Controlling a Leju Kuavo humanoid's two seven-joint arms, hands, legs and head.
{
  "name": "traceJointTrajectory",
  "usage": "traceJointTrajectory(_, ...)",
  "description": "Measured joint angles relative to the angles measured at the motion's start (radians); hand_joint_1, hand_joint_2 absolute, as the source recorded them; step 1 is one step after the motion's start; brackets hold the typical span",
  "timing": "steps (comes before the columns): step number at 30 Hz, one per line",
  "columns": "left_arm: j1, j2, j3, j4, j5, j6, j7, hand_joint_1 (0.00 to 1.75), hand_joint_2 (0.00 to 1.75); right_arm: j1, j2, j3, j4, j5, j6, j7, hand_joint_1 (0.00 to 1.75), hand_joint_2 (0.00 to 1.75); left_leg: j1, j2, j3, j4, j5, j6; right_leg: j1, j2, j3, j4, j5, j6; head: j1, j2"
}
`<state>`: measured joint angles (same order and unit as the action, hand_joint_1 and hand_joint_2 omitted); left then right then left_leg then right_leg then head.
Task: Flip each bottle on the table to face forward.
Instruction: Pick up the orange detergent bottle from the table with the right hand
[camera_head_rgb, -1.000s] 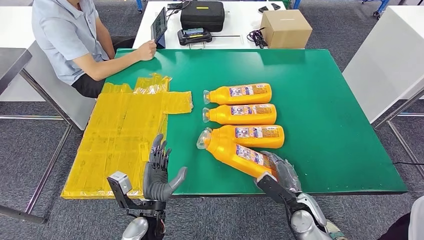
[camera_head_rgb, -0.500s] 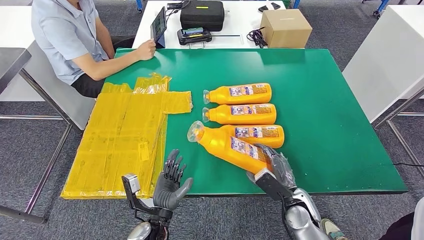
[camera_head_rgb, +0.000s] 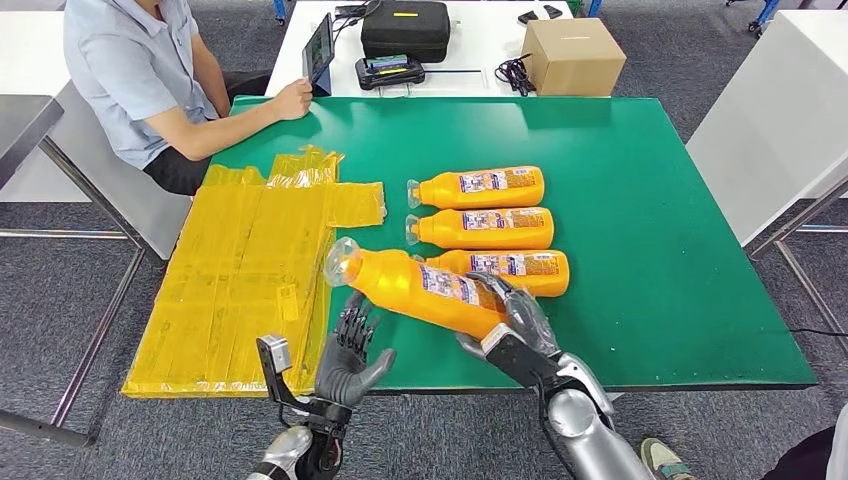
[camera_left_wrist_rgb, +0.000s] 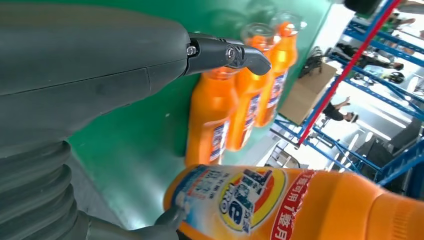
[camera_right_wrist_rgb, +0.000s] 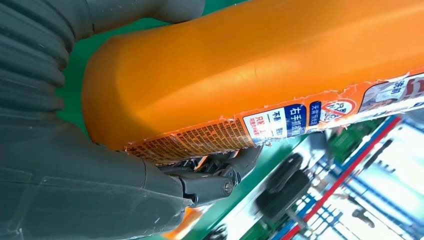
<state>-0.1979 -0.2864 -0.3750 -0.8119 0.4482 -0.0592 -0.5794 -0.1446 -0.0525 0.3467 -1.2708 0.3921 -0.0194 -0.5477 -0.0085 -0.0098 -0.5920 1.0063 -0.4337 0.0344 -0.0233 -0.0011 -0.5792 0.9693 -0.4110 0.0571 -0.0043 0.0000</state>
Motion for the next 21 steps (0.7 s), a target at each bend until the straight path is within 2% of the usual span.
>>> traceJointTrajectory(10,-0.016,-0.009,0.007,-0.035,-0.060,0.033,-0.039,0.00,1.75,-0.056,0.031,0.082,0.078,-0.003,0.045,-0.002,1.75,1.75,0.000,0.000,0.000,0.000,0.000,0.000,0.000,0.000,0.000,0.000,0.000,0.000,0.000,0.000)
traceJointTrajectory(17,-0.004,-0.010,0.020,-0.089,0.000,-0.099,-0.005,0.00,1.75,-0.081,0.041,0.107,0.142,-0.010,0.056,-0.006,1.75,1.75,0.000,0.000,-0.001,0.000,0.000,0.000,0.000,0.000,0.000,0.000,0.000,0.000,0.000,0.000)
traceJointTrajectory(21,0.013,-0.010,0.026,-0.122,0.022,-0.140,0.011,0.00,1.75,-0.088,0.043,0.108,0.166,-0.014,0.063,-0.011,1.75,1.75,0.000,0.000,-0.001,0.000,0.000,0.000,0.000,0.000,0.000,0.000,0.000,0.000,0.000,0.000)
